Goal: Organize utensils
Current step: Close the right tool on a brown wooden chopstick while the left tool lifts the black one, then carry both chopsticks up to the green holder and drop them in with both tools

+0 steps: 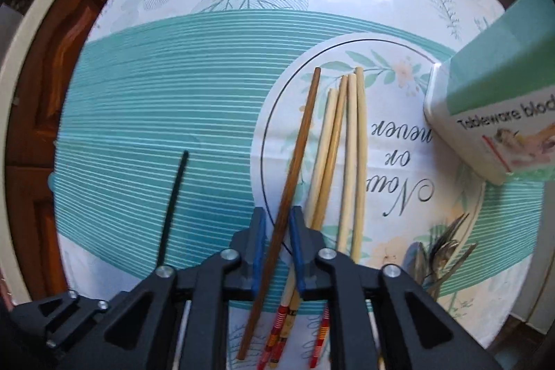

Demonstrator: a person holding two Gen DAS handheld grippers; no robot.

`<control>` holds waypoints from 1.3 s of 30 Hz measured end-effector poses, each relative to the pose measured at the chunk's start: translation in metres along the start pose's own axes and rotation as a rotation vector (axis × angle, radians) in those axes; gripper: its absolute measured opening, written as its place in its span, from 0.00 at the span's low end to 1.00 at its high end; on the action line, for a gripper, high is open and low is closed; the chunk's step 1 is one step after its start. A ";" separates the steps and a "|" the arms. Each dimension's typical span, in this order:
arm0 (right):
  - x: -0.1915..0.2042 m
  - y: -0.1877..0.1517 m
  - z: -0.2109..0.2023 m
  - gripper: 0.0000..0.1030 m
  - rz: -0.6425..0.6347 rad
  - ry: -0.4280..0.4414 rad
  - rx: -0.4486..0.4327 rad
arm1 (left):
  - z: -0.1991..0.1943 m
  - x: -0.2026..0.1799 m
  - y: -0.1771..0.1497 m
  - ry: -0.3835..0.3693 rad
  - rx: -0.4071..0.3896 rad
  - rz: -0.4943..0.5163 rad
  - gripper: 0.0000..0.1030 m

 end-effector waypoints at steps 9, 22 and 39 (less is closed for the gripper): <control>-0.016 -0.013 -0.010 0.06 0.003 0.194 0.032 | -0.021 0.005 -0.009 -0.021 -0.107 -0.041 0.03; -0.082 -0.068 -0.147 0.06 -0.034 0.353 -0.461 | -0.149 -0.063 -0.009 -0.037 -0.578 0.052 0.03; -0.208 -0.028 -0.255 0.06 0.213 0.268 -1.005 | -0.311 -0.184 0.039 -0.035 -0.822 0.193 0.00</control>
Point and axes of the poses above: each gripper's, at about its wrist camera, not at the fingertips, and z roughly the way its jaws point, x to its left, y to its top, the point moved 2 cm from there along z, roughly the way its jaws point, and after that the axes turned 1 degree about z, right-handed, at the moved point
